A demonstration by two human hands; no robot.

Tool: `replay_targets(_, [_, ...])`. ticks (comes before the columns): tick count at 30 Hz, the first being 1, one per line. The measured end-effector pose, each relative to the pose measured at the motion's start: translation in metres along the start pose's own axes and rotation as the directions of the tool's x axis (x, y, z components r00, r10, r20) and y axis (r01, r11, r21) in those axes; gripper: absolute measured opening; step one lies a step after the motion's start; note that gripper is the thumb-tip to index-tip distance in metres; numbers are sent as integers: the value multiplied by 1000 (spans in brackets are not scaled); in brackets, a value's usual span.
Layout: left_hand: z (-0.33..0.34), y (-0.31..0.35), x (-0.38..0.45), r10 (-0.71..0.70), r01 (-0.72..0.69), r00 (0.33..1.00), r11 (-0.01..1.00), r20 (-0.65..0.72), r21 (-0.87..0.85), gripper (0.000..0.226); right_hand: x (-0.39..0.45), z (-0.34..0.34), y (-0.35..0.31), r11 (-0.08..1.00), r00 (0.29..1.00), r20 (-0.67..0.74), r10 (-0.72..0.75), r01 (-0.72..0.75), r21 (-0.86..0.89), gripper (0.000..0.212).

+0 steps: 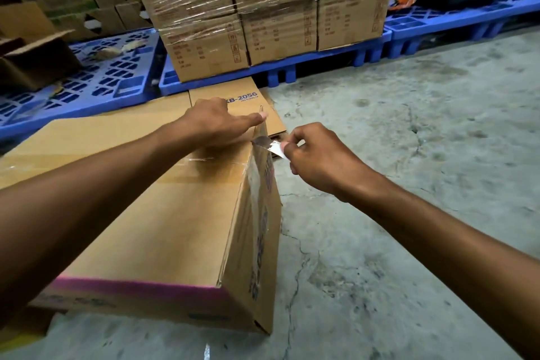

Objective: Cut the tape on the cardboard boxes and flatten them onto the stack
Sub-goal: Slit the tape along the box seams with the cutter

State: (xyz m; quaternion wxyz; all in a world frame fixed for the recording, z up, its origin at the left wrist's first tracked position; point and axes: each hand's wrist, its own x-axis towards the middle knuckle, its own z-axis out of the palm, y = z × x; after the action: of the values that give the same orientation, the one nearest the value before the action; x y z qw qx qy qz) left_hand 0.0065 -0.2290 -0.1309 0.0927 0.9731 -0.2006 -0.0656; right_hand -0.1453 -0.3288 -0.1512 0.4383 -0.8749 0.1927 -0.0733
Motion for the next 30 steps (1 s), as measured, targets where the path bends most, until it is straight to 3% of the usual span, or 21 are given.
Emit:
replay_targets(8, [-3, 2, 9, 51, -51, 999, 990, 3, 132, 95, -1, -1, 5, 999, 999, 22, 23, -24, 34, 25])
replay_targets(19, [-8, 0, 12, 112, -115, 993, 981, 28, 156, 74, -3, 0, 1, 998, 998, 60, 33, -36, 50, 23])
replay_targets(30, [-4, -8, 21, 136, -131, 991, 972, -13, 193, 68, -6, -2, -8, 993, 985, 145, -88, 98, -63, 29])
